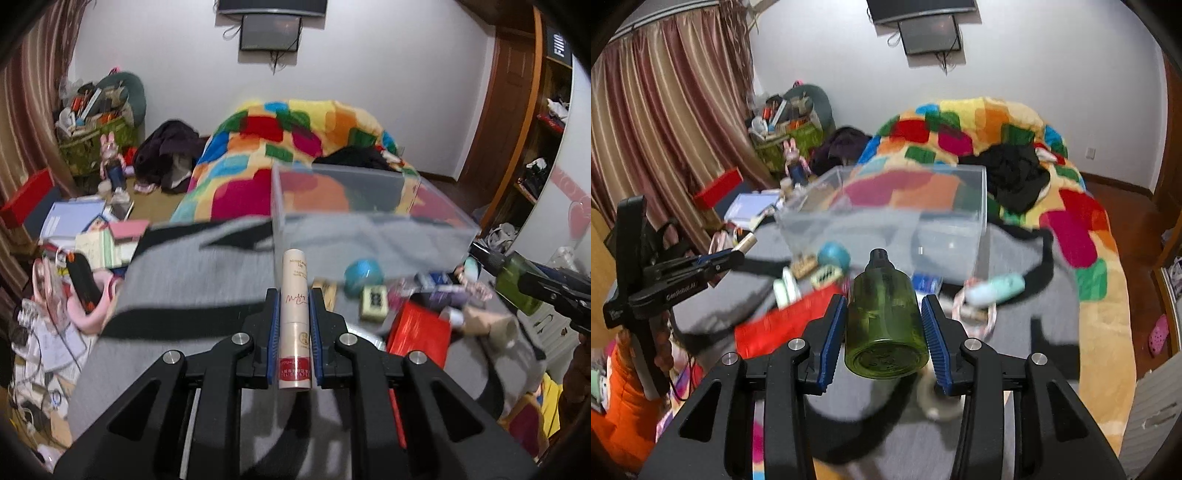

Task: Organize objects
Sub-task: 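Carry both items into the clear box and open both tools to release them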

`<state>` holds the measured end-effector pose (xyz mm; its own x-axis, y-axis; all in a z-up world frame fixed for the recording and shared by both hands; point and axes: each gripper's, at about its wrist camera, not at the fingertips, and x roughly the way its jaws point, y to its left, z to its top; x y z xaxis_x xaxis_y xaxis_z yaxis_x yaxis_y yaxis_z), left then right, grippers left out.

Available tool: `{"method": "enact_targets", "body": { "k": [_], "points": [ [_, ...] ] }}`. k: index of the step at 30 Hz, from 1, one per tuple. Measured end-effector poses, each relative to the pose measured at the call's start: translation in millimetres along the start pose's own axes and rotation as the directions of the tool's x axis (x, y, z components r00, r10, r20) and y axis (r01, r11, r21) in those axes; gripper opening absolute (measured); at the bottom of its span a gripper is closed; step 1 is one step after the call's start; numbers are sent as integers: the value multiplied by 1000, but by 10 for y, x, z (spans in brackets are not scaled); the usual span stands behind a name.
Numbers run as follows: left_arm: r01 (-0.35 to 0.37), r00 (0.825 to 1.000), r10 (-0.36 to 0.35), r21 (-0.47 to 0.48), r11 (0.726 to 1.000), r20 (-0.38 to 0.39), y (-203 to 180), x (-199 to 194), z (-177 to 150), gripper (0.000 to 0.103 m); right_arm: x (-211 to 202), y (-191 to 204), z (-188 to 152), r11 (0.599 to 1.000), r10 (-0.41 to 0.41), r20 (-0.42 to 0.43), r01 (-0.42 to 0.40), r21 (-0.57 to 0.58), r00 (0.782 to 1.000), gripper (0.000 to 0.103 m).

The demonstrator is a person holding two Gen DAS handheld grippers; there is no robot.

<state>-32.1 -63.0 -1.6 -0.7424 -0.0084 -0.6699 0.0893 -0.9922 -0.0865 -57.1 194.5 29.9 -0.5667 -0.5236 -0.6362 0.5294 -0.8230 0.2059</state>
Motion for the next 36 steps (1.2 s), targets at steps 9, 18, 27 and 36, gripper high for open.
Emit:
{"method": "enact_targets", "body": {
  "k": [9, 18, 27, 36],
  "points": [
    [63, 998, -62, 33, 998, -34, -115, 286, 505, 15, 362, -71, 575, 1000, -19, 7, 19, -13, 1000, 39],
    [126, 974, -125, -11, 992, -187, -106, 884, 784, 15, 1039, -296, 866, 999, -42, -130, 43, 5, 991, 39],
    [103, 959, -89, 39, 994, -270, -254, 1250, 844, 15, 1489, -418, 901, 999, -29, -239, 36, 23, 971, 38],
    [130, 961, -102, 93, 987, -257, -360, 1132, 809, 15, 1493, -332, 781, 997, -73, -264, 64, -44, 962, 38]
  ]
}}
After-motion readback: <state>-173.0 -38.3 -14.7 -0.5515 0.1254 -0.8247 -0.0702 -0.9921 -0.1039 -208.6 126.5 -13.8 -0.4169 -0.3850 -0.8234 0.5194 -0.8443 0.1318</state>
